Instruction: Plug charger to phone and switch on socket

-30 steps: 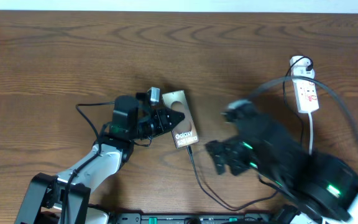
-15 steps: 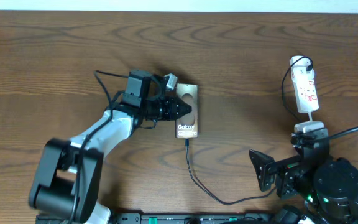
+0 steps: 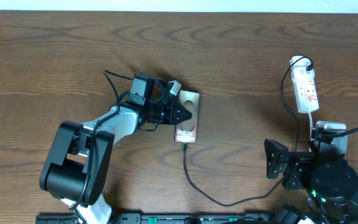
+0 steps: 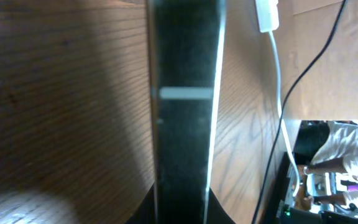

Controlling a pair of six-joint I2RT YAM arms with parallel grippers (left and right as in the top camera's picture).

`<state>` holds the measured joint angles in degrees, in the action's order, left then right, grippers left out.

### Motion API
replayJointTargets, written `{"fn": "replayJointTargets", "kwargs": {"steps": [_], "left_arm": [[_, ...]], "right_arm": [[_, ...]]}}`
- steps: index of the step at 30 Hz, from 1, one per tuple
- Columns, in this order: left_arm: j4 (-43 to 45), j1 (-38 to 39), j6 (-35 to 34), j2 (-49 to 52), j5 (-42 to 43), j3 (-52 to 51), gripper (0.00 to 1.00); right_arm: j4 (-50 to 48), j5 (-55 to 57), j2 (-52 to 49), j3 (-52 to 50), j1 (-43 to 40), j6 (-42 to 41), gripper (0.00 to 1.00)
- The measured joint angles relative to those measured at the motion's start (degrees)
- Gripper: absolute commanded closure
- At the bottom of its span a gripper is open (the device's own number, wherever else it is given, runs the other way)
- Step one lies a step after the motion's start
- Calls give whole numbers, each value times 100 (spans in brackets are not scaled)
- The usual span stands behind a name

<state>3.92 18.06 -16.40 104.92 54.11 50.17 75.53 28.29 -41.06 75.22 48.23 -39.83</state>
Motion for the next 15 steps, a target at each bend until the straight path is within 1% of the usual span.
{"fn": "replayJointTargets", "kwargs": {"steps": [9, 15], "left_arm": [[-9, 0, 26, 348, 9, 2, 93], [-11, 0, 20, 363, 46, 2, 93]], "right_arm": [[2, 186, 0, 0, 0, -76, 1], [2, 262, 0, 0, 0, -81, 1]]}}
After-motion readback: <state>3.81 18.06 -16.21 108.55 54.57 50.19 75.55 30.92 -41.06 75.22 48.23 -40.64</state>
